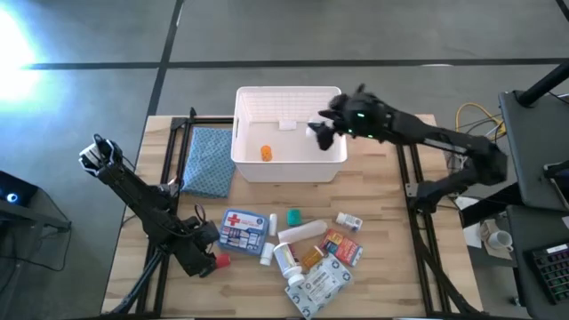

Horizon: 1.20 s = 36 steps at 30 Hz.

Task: Pick & place medical supplies in basket/bin
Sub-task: Put the white pill bottle into the white bin, then put the red bandage into the white bin

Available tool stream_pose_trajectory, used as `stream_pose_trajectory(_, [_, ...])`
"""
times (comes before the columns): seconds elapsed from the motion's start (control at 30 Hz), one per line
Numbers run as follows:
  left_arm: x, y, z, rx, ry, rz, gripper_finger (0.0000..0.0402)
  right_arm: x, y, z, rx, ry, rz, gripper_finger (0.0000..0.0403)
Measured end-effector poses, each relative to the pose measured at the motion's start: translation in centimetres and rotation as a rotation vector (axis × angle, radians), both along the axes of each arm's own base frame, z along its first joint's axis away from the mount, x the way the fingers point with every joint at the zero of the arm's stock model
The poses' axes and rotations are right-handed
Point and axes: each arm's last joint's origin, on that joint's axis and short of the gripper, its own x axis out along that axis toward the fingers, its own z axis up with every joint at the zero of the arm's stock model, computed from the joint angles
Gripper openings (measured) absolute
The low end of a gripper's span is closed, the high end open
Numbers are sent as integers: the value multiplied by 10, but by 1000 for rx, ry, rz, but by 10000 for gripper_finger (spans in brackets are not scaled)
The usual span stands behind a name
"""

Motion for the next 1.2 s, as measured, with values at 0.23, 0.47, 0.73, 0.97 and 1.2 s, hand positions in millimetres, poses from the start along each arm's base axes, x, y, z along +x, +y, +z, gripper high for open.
stream_pose_trajectory(0.23, [1, -1, 0, -8, -7, 0, 267, 28, -1, 3, 34, 348, 55, 328])
stream_pose_trajectory(0.47, [3, -4, 2, -42, -34, -2, 267, 28, 30, 20, -58, 415, 80, 348])
stream_pose_trajectory(0.73, [6, -11, -7, -29, -19, -26, 267, 8, 57, 21, -25, 417, 64, 354])
stream_pose_trajectory(0.97, [16, -40, -30, -15, -1, -170, 267, -1, 62, 20, -7, 421, 32, 354])
stream_pose_trajectory(1.2, [23, -48, -51, 138, 148, -174, 267, -1, 61, 18, -25, 427, 6, 354])
